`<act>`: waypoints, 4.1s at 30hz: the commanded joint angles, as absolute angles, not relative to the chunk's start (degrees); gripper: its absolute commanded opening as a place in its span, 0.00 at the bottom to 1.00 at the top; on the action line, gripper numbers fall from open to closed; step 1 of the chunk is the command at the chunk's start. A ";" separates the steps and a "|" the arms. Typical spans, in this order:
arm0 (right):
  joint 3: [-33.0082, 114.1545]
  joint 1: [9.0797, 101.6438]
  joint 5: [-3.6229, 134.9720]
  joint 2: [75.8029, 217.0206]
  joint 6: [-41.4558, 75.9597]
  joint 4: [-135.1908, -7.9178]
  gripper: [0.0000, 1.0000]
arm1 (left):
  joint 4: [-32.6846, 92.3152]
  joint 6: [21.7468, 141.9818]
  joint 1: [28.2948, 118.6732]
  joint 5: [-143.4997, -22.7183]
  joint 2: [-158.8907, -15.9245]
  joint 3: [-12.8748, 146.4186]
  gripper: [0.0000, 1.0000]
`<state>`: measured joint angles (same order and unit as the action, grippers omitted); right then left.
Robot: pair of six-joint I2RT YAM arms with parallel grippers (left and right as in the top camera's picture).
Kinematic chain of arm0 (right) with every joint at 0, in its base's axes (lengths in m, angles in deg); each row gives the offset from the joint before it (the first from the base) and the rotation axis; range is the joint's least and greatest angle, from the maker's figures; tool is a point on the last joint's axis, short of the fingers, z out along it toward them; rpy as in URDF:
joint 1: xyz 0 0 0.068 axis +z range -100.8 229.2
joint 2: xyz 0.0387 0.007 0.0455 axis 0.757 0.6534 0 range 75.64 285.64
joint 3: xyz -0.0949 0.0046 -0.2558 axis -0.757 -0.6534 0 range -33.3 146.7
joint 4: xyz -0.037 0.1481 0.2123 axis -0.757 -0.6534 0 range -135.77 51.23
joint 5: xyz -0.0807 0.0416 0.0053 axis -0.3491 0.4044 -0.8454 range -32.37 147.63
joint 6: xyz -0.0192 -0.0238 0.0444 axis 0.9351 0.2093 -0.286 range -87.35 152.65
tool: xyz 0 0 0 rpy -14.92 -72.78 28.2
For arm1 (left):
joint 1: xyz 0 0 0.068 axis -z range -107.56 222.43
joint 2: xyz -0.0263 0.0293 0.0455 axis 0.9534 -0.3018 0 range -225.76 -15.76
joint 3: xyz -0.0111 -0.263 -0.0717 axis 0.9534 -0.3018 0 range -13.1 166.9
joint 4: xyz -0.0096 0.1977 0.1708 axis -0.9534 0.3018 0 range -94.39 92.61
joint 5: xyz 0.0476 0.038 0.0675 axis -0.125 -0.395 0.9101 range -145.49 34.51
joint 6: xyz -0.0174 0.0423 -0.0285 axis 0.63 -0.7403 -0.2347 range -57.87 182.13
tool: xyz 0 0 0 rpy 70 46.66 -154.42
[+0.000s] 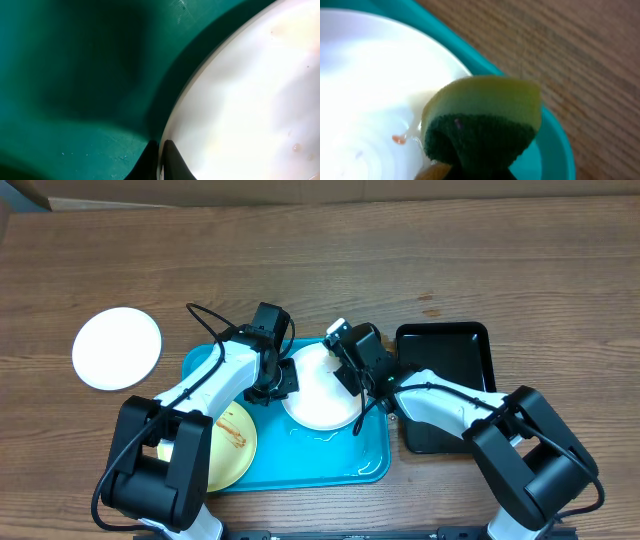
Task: Clean dirty plates on tray and stack at the side
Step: 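Continue scrubbing the plate's right side with the right gripper's sponge, then carry the sponge with the right gripper into the black tray, then press and rinse the sponge in the black tray's water, right gripper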
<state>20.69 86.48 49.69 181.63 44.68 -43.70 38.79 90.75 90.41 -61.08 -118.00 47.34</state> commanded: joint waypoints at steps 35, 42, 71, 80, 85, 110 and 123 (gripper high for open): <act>26.01 85.91 66.34 179.54 17.36 -56.46 0.04 | 38.39 93.00 90.37 -59.96 -118.74 46.82 0.04; 32.54 84.03 66.69 179.14 17.36 -58.19 0.04 | 38.42 92.76 90.37 -59.94 -118.74 46.82 0.04; 22.95 61.97 56.81 172.19 17.62 -79.17 0.05 | 37.94 91.78 90.37 -59.59 -118.74 46.82 0.04; 26.97 61.97 54.12 171.60 18.02 -83.46 0.53 | 38.09 90.40 90.37 -59.55 -118.74 46.82 0.04; 30.79 61.97 55.68 171.32 17.60 -92.94 0.61 | 38.11 90.42 90.37 -59.57 -118.74 46.82 0.04; 14.51 61.95 58.17 171.86 14.54 -72.88 0.19 | 38.48 90.40 90.37 -59.42 -118.74 46.82 0.04; 33.94 60.97 60.29 169.39 14.80 -95.94 0.41 | 38.66 89.79 90.37 -59.37 -118.74 46.82 0.04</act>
